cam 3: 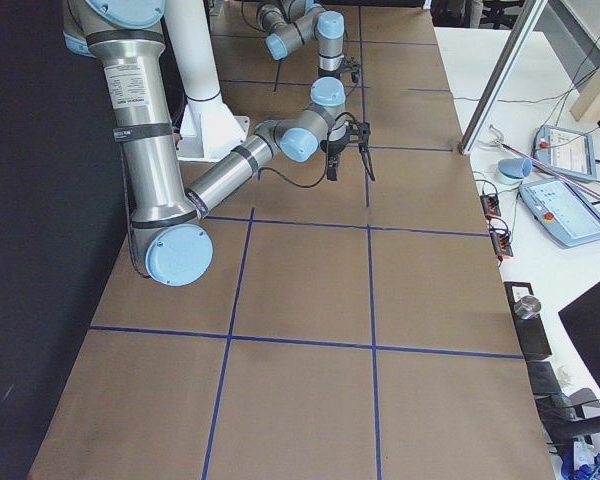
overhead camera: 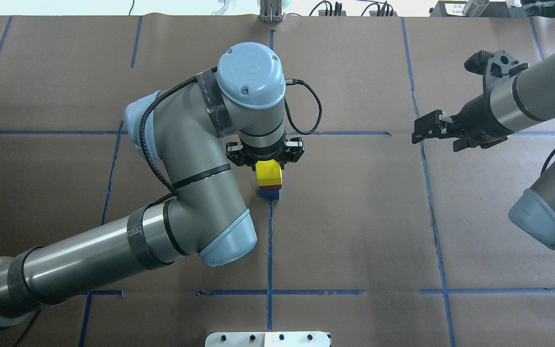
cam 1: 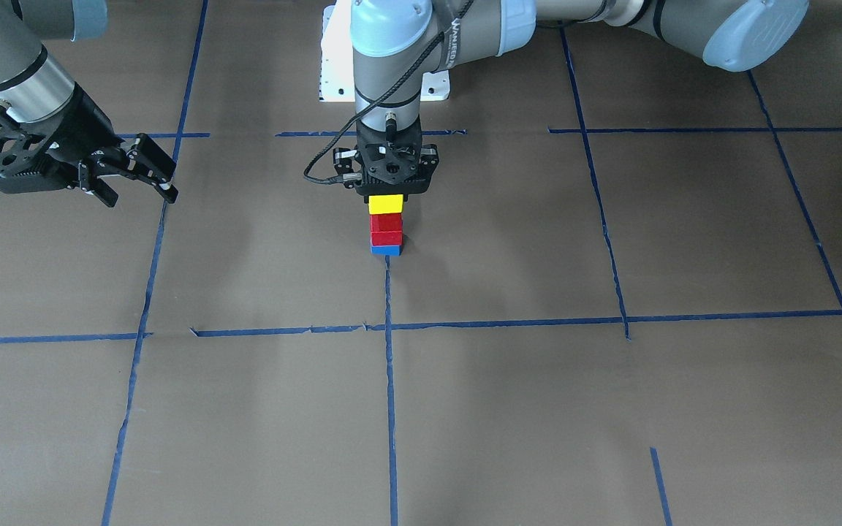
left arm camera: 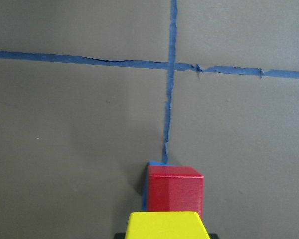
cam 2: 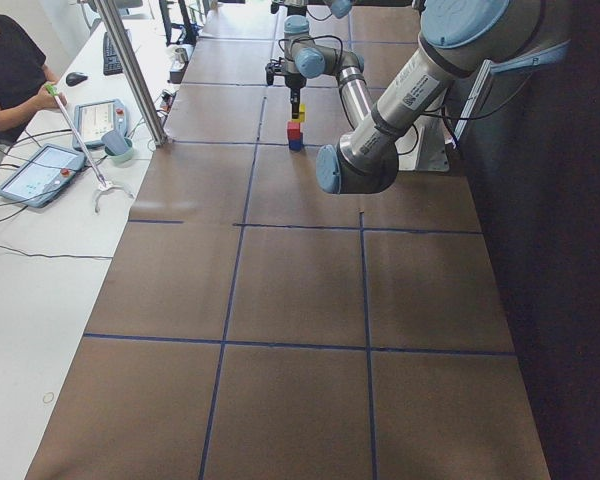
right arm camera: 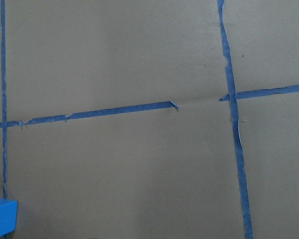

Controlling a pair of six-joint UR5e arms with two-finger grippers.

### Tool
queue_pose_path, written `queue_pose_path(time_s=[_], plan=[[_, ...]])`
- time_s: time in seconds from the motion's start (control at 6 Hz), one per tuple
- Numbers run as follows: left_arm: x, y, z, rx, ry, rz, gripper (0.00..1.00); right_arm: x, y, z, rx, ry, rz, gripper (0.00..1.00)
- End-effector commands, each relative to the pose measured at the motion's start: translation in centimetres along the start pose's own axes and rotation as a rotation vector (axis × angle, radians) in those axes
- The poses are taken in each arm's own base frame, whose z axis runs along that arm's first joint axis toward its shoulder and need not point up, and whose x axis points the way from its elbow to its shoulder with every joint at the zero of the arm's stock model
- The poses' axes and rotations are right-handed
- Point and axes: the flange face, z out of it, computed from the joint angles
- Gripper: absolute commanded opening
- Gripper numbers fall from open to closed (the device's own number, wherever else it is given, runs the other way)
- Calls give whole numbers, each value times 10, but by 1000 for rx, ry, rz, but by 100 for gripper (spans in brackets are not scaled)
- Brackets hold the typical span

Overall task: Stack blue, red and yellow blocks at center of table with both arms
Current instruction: 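Carry the yellow cube with the left gripper onto the red cube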

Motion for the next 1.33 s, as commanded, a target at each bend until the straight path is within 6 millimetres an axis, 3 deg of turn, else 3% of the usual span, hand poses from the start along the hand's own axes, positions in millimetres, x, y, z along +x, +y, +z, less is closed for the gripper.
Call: queue_pose_path(time_s=[0.0,0.5,1.17], plan=[[2,-2,10,8,-21,-2,0,1,0,1,-1,1,0,100],[1,-9,17,42,-14,4,0,1,0,2,-3,3,1,100],[-3,-8,21,44,-11,4,8,2,0,2,-2,4,3,100]])
